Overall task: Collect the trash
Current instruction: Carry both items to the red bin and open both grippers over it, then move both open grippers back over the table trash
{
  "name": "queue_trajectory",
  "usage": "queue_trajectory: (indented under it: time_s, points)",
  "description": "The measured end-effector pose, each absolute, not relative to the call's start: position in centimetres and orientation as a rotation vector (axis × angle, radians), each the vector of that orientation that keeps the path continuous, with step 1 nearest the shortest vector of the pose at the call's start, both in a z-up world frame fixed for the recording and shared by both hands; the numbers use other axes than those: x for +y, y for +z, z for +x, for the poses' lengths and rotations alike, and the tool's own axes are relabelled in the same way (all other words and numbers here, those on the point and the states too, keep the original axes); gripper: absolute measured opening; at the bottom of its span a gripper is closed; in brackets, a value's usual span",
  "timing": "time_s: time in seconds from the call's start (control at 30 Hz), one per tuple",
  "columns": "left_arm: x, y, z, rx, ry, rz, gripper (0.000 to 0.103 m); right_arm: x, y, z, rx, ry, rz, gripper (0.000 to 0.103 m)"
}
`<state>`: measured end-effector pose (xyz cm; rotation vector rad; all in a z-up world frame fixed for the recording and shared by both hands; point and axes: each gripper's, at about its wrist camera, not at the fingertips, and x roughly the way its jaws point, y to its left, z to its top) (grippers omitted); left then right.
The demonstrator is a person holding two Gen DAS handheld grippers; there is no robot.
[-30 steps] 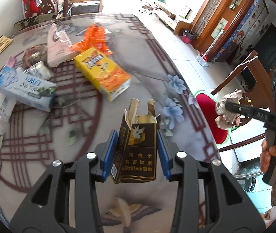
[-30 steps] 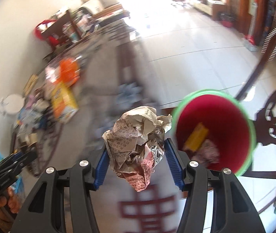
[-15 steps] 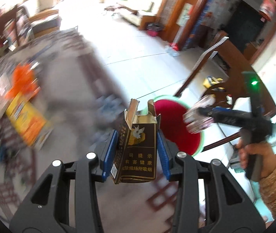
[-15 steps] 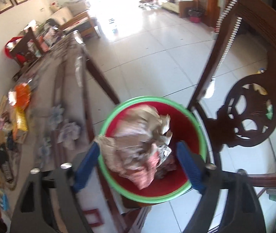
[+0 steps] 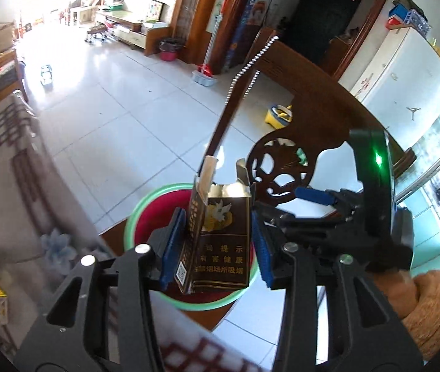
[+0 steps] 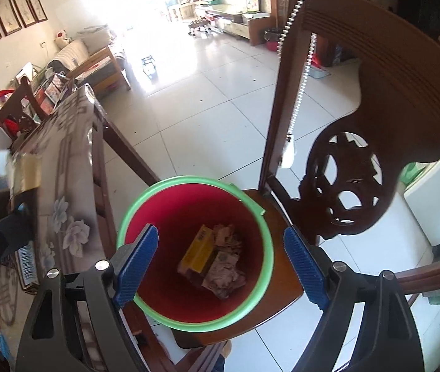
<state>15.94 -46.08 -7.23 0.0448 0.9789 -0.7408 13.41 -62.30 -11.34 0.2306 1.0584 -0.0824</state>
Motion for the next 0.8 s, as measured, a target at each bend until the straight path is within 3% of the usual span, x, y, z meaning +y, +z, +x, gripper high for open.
queue_trajectory:
  time_s: [0.07,0.13,0.5,0.8]
  points:
    - [-46.2,-7.3,16.1,0.979,-0.742,0.018,0.066,-62.4,-11.1,13.1,1.052,-0.101,0.220,0.081]
    - [-45.5,-7.2,16.0,0.969,-0.738,-0.011,0.071,-62.4,-11.0,12.9,1.047,-0.112,0.211,0.081]
    - [-34.0,-5.4,13.4,0.921,-0.516,-0.132,0.076,-58.7,-8.5,12.0,1.005,-0.082,0.177,0.081]
    - [-19.6,-6.3,8.5,0.931,-0.250,-0.216,0.076,-47.1,-7.1,10.6,1.022,0.120,0.105,0.081]
